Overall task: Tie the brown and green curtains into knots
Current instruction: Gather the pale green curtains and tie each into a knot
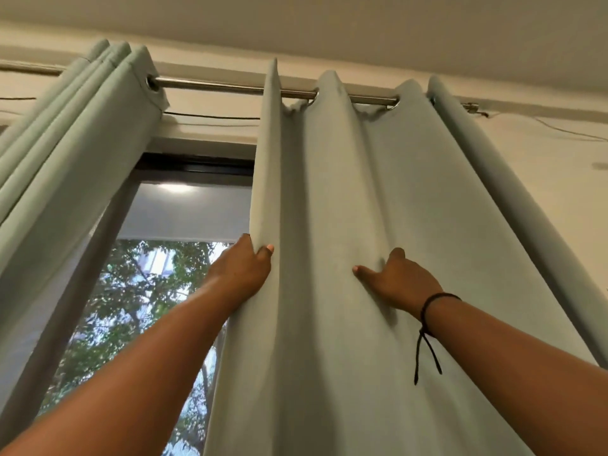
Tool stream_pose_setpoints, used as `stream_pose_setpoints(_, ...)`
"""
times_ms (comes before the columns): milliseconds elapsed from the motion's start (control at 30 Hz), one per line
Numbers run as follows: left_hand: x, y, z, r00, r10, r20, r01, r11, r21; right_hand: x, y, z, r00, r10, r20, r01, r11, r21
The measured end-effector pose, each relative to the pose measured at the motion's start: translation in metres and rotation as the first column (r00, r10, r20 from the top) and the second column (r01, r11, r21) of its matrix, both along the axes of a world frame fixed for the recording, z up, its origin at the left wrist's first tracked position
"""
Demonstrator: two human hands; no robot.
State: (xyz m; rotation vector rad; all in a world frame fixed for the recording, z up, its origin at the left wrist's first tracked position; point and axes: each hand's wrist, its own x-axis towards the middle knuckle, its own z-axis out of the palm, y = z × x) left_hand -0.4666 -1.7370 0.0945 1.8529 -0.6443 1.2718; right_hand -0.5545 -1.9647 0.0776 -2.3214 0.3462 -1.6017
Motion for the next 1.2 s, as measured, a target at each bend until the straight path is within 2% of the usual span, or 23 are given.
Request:
stream_pose_setpoints(100,-0.003,-0.016,0.002,0.997,0.019,0.075,-0.019,1.000,0.000,0.004,-0.001,0.014,0.999,0.011,0.045,-0.009,0.999,-0.045)
stream_pose_setpoints(300,-0.007,-0.068,0.004,0.991,0.001,0.137,0.013,0.995,-0.099,0.011,-0.037,0.023,0.996,0.019,0.090,-0.005,0.988,-0.153)
stream_pose_setpoints(467,-0.009,-0.145,0.012,0.993,-0.004,0.118,0.020,0.991,-0.135,-0.002,-0.087,0.023,0.996,0.056,0.070,-0.038,0.972,-0.230)
stream_pose_setpoints(567,-0.017,-0.203,0.021,0.987,-0.094,0.132,0.115,0.979,-0.168,-0.017,-0.122,0.024,0.995,0.084,0.046,-0.069,0.962,-0.263)
stream_pose_setpoints(800,-0.050,-0.293,0.050,0.965,-0.209,0.161,0.243,0.939,-0.241,-0.047,-0.186,0.041,0.989,0.093,0.117,-0.056,0.956,-0.288)
stream_pose_setpoints(933,-0.077,-0.327,0.066,0.933,-0.298,0.203,0.338,0.918,-0.209,-0.064,-0.202,0.055,0.981,0.085,0.174,-0.032,0.957,-0.290)
stream_pose_setpoints(1033,-0.101,-0.358,0.071,0.905,-0.362,0.223,0.395,0.909,-0.131,-0.079,-0.215,0.064,0.973,0.048,0.225,0.018,0.959,-0.282)
stream_pose_setpoints(1200,-0.113,-0.353,0.066,0.861,-0.483,0.161,0.496,0.867,-0.049,-0.097,-0.227,0.062,0.972,0.013,0.234,0.042,0.972,-0.230)
